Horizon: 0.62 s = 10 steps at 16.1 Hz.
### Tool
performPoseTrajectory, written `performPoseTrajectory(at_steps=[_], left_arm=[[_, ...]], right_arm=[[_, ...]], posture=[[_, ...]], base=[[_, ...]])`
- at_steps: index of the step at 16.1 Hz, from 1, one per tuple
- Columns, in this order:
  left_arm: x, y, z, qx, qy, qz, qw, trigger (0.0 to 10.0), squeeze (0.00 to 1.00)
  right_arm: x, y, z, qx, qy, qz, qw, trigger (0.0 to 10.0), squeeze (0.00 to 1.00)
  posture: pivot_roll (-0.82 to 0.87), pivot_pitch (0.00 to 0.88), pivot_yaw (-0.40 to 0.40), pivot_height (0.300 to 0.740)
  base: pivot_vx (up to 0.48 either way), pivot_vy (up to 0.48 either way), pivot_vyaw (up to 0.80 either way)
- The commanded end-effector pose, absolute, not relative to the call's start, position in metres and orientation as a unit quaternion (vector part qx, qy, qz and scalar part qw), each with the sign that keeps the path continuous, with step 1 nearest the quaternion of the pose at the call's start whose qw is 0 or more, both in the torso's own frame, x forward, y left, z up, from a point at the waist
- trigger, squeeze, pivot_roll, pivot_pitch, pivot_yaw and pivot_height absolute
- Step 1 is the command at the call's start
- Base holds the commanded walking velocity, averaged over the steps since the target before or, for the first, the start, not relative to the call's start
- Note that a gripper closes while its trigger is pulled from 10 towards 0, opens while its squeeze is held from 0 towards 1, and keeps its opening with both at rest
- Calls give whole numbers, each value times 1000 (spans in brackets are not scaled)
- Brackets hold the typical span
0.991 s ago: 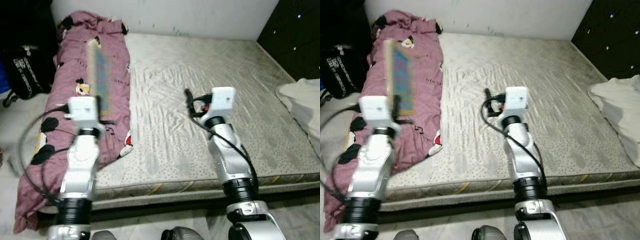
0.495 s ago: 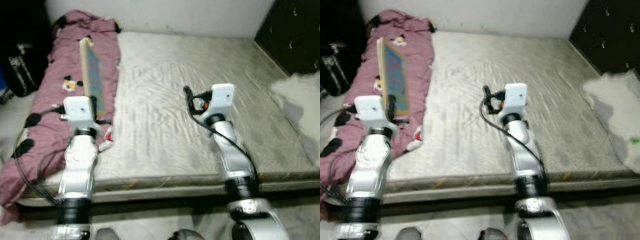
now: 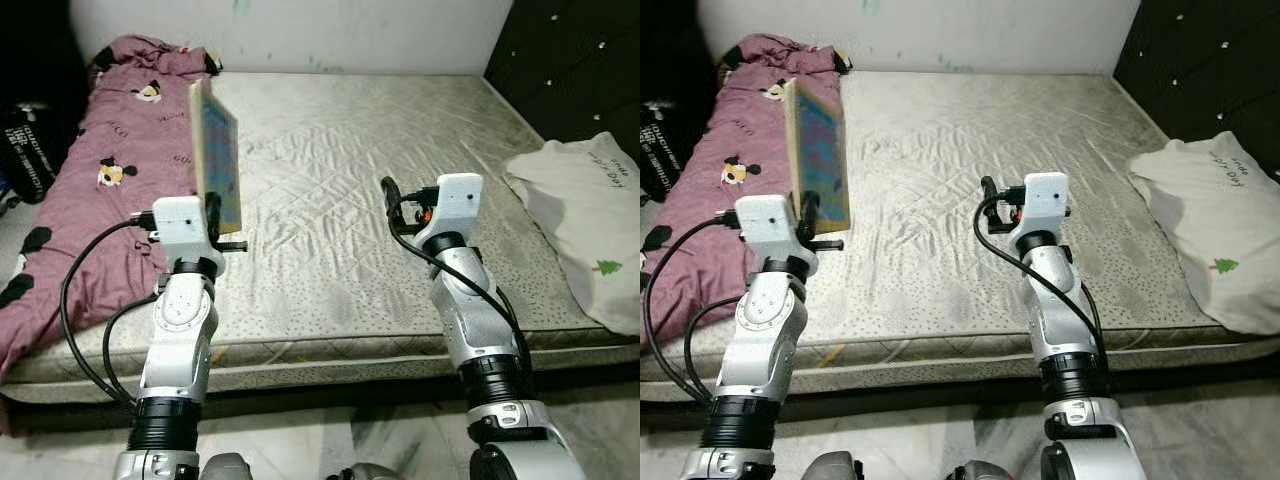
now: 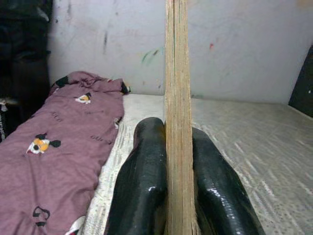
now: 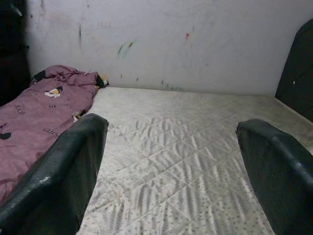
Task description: Clean up the room
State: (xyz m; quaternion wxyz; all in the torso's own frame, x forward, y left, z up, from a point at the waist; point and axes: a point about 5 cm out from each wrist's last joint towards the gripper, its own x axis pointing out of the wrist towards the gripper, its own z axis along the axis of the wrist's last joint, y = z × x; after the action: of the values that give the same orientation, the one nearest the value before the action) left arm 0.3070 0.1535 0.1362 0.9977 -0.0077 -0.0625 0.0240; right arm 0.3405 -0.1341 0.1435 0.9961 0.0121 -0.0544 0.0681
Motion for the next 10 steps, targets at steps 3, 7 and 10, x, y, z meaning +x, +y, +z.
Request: performPoseTrajectory(at_steps=[3,7,10], left_arm=[[309,154,151,-13,-101,22,995,10000,0],[309,154,151,-7,-100,22,995,10000,0],[309,154,151,-8,-100,23,995,10000,0]], right_arm=[[342,-129,148,8,-63,78,995,10000,0],[342,-129,147,7,-63,78,995,10000,0],[342,-129,148,-1,-66,82,994,10000,0]], posture=[[43,0,-66,740],[44,0,-67,740],[41,0,-69,740]], base=[[0,0,0],[0,0,0],[0,-82,221]])
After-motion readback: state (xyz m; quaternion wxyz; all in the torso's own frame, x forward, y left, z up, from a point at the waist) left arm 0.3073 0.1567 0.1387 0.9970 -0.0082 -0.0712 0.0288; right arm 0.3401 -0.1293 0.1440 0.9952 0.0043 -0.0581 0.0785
